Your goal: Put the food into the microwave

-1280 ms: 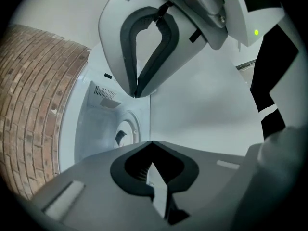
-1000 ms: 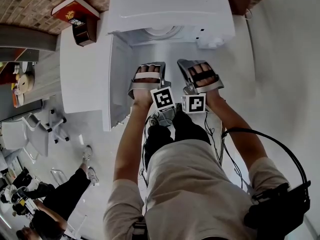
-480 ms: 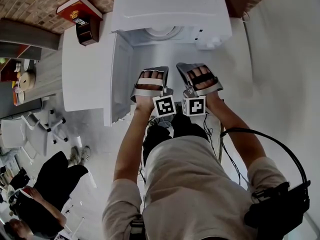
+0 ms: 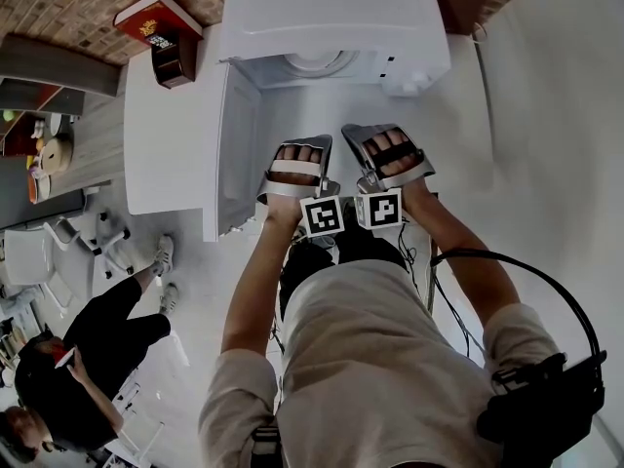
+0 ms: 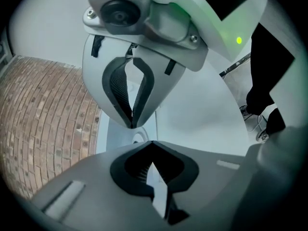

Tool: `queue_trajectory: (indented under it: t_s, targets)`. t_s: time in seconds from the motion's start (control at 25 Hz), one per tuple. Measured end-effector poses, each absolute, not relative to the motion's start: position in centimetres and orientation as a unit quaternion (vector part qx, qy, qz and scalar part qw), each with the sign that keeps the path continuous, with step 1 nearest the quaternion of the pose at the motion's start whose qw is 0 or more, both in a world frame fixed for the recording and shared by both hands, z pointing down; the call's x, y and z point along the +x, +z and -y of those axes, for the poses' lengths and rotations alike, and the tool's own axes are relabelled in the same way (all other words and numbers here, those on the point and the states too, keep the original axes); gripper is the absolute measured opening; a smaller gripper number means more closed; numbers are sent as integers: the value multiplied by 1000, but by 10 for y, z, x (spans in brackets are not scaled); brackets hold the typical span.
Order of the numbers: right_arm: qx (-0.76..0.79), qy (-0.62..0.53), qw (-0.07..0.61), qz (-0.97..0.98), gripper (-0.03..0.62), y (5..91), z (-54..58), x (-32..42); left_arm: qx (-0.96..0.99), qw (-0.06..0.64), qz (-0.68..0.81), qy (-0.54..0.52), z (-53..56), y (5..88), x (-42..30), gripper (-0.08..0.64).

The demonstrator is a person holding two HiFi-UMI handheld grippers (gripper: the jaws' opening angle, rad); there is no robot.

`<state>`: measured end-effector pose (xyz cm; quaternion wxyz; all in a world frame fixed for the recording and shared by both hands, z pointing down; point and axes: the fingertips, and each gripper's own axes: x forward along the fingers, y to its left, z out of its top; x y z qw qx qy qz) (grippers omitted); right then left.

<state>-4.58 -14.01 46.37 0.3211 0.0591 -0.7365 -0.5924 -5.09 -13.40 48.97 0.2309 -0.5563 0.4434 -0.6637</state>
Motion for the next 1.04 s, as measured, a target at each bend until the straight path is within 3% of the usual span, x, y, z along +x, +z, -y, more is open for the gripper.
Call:
queue_trajectory:
  t_s: [1.04]
  targets:
    - [55,-600,317,732,9,463,136,-45,-552,233,-451,-661,134,485,-51,8]
